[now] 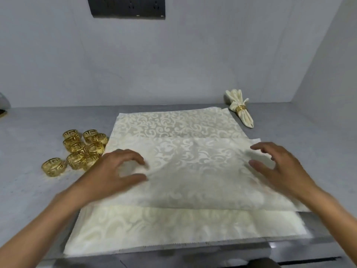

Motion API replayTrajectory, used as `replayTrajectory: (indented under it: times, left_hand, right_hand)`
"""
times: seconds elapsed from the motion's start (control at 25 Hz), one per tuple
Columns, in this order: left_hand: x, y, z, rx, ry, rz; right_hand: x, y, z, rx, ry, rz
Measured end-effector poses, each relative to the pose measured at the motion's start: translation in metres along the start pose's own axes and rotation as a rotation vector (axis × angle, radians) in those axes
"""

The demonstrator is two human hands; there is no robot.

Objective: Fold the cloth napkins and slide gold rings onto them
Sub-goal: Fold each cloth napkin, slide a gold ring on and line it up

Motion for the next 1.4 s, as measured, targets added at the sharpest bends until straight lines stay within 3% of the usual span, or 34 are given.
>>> replayTrajectory:
  times: [0.08,0.12,0.2,0.4,0.6,0.72,0.8,0.88,1.0,1.16,1.28,1.4]
  left_hand:
    - [0.009,0.011,-0.032,-0.305,0.105,0.109]
    - [0.002,0.016,-0.044,-0.361,0.103,0.146]
    - [-0.009,0.019,-0.056,-0.333,0.089,0.156]
    - [0.001,0.005,-0.067,-0.198,0.128,0.275]
    - [0.007,-0.005,-0.093,-0.265,0.088,0.329]
    - [0.0,-0.012,-0.072,-0.367,-0.01,0.186]
    - [-0.013,-0.016,-0.039,-0.315,-0.027,0.218]
    - [-0.029,-0.015,-0.005,-0.278,-0.045,0.302]
    - [-0.053,-0.013,0.037,-0.389,-0.165,0.4]
    - [-0.078,-0.022,0.062,-0.437,-0.236,0.387]
    - [-0.087,-0.028,0.071,-0.319,-0.212,0.354]
    - [-0.092,-0.026,0.073,-0.217,-0.194,0.363]
  right_hand:
    - [-0.025,0.012,-0.04,-0.166,-0.253,-0.039]
    - [-0.026,0.021,-0.055,-0.21,-0.345,-0.113]
    - [-0.019,0.037,-0.068,-0.206,-0.453,-0.192]
    - [-0.017,0.043,-0.06,-0.196,-0.372,-0.098]
    - [-0.033,0.037,-0.068,-0.26,-0.479,-0.159]
    - [-0.047,0.016,-0.046,-0.509,-0.333,-0.034]
    - [-0.043,0.01,-0.011,-0.461,-0.293,0.018]
    - [-0.023,0.012,0.035,-0.32,-0.213,-0.214]
    - [0.017,0.02,0.08,-0.467,0.012,-0.548]
    - [0.043,0.007,0.094,-0.497,0.147,-0.274]
    - [0.052,-0.002,0.099,-0.386,0.183,-0.038]
    - [0.057,0.003,0.108,-0.25,0.218,0.035]
Point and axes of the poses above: each hand's wrist, its own z-axis towards the middle knuckle, its own y-axis out of the palm, x = y × z, the point moved 1 cm from there along z, towards the middle knuckle, and after that the axes turned 1 degree about z, right-handed, at the moved point
